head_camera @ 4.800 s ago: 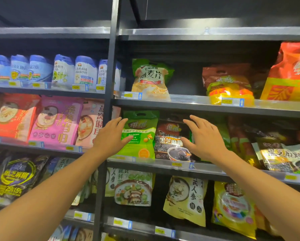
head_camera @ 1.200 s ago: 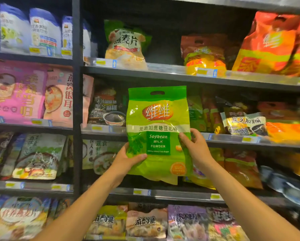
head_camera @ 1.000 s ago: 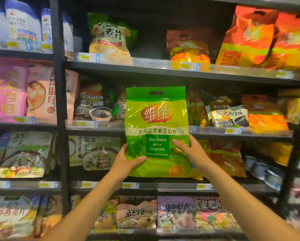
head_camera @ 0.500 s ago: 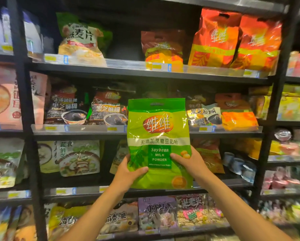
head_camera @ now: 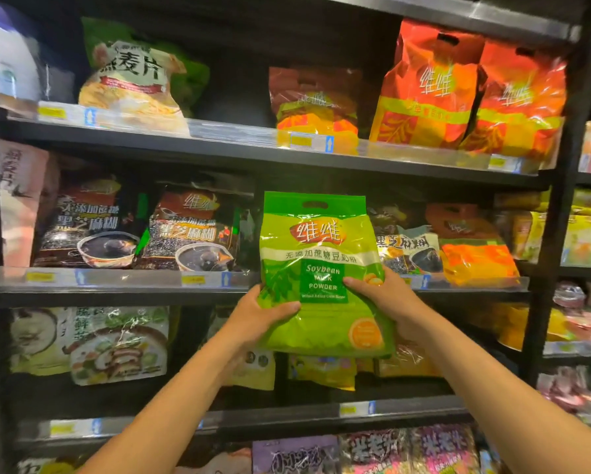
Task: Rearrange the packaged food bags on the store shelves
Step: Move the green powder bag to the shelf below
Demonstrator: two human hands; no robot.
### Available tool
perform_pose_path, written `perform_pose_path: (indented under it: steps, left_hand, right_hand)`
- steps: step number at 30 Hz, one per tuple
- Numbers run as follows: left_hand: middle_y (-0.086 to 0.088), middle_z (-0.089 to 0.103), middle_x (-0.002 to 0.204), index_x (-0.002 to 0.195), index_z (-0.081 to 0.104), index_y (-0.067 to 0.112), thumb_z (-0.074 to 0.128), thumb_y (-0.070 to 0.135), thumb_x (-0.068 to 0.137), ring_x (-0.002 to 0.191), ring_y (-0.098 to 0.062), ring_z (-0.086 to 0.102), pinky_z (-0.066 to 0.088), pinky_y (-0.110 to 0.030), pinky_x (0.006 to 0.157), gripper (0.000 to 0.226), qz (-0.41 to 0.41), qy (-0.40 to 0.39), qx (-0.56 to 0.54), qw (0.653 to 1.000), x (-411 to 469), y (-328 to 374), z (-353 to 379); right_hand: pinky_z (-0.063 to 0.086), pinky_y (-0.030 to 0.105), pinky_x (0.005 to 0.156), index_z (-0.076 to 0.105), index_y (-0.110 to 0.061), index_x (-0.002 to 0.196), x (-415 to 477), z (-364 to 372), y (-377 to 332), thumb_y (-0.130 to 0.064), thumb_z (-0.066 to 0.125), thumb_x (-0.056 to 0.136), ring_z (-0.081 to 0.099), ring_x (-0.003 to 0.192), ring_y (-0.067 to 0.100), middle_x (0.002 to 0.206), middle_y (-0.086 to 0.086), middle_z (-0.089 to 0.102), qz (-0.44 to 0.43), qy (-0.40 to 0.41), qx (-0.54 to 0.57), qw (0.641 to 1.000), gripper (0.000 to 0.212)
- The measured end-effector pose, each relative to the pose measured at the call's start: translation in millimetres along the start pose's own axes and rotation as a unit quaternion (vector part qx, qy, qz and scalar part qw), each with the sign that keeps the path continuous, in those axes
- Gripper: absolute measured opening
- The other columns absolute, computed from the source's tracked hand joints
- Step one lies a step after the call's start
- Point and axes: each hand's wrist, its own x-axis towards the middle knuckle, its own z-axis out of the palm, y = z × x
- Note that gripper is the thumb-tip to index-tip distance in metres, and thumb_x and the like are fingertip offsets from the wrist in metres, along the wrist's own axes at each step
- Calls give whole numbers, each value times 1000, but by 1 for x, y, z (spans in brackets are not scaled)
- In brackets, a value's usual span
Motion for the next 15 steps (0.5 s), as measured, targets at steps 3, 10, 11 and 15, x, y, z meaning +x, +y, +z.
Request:
perform_pose_path:
  steps: [3, 10, 11, 15]
  left_hand:
    - [4, 73, 121, 129, 59, 26, 89, 37, 79, 106, -11, 70, 54, -22, 77, 59, 1, 1, -13, 1000, 32, 16, -10]
    - [2, 78, 116, 126, 68, 22, 98, 48, 59, 110, -20, 73, 55, -45, 104, 78, 26, 25, -2, 999, 93, 43, -30]
    - [1, 77, 120, 130, 65, 21, 98, 47, 61, 112, -20, 72, 55, -45, 104, 81, 21, 29, -5, 999, 99, 46, -32]
    - [0, 75, 124, 136, 62, 20, 96, 47, 66, 115, -20, 69, 52, -44, 107, 82, 26, 40, 2, 999, 123, 53, -39]
  right_hand:
    - [62, 38, 78, 66, -17, 121, 30, -3, -15, -24, 84, 82, 78, 96, 25, 107, 4, 80, -2, -20, 4, 1000, 44]
    - [60, 52, 90, 63, -13, 125, 89, -4, -31, -14, 87, 68, 76, 103, 34, 114, 11, 78, -16, -59, 36, 997, 63]
    - [60, 51, 90, 63, -14, 125, 97, -5, -31, -12, 86, 70, 75, 104, 34, 116, 12, 77, -18, -68, 43, 997, 60]
    - [59, 51, 90, 60, -16, 124, 123, -9, -29, -3, 79, 78, 74, 107, 34, 121, 13, 75, -25, -99, 64, 993, 51]
